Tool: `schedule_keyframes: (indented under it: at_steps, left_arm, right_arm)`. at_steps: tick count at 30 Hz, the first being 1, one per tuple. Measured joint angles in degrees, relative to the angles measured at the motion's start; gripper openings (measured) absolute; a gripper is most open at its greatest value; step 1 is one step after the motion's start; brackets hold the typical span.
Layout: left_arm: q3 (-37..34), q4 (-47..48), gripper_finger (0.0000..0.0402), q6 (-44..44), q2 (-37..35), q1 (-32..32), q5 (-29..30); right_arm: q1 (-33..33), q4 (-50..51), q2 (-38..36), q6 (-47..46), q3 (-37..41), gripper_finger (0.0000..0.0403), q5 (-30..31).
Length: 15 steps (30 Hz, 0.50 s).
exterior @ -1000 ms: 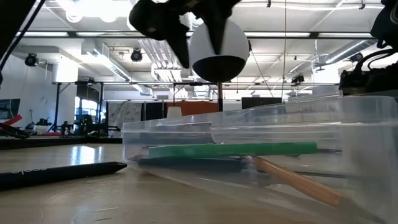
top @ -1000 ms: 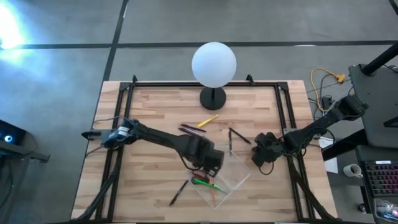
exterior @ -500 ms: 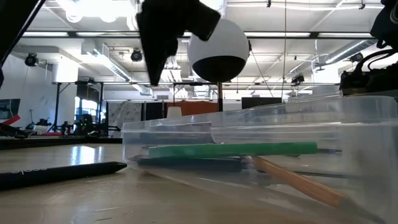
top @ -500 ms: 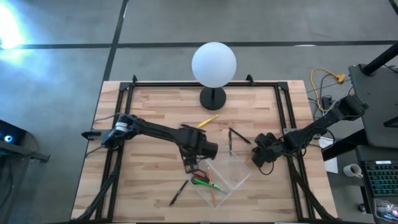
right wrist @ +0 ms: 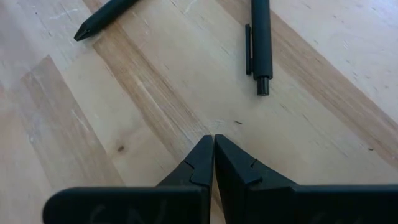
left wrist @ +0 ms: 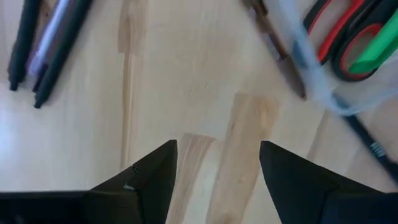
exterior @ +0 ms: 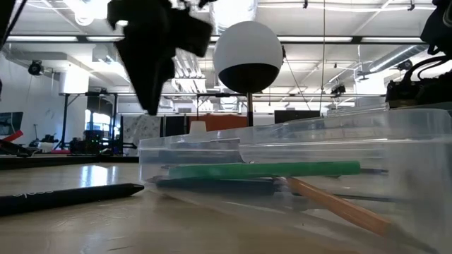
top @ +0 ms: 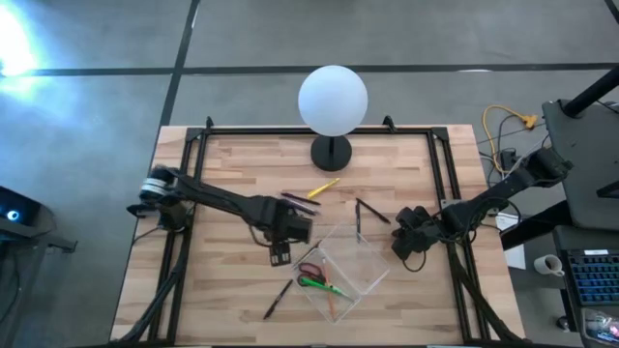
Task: Pick & place school supplies into a supply box
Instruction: Put the black pen into the supply box
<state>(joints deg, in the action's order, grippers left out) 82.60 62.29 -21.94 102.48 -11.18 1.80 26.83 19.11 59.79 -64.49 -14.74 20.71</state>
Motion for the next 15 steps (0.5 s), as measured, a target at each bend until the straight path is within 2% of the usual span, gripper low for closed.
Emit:
schedule_keyframes:
  at_steps: [3, 7, 12, 15]
  left_arm:
    - [-7.9, -8.8, 0.0212, 0.1, -4.5, 0.0, -1.3]
    - [-13.5, -17.5, 0.0212, 0.1, -8.9, 0.0, -1.2]
    - [-14.3, -18.0, 0.0212, 1.0, -9.2, 1.1, 6.8]
    - [-12.6, -21.1, 0.0212, 8.8, -8.4, 2.6, 10.9]
  right_arm:
    - [0.0, 0.0, 0.0, 0.0, 0.0, 0.0009, 0.0]
    - [0.0, 0.0, 0.0, 0.0, 0.0, 0.0009, 0.0]
    - [-0.4, 0.0, 0.0, -1.5, 0.0, 0.0009, 0.0]
    - [-0.6, 0.0, 0.0, -2.0, 0.0, 0.0009, 0.0]
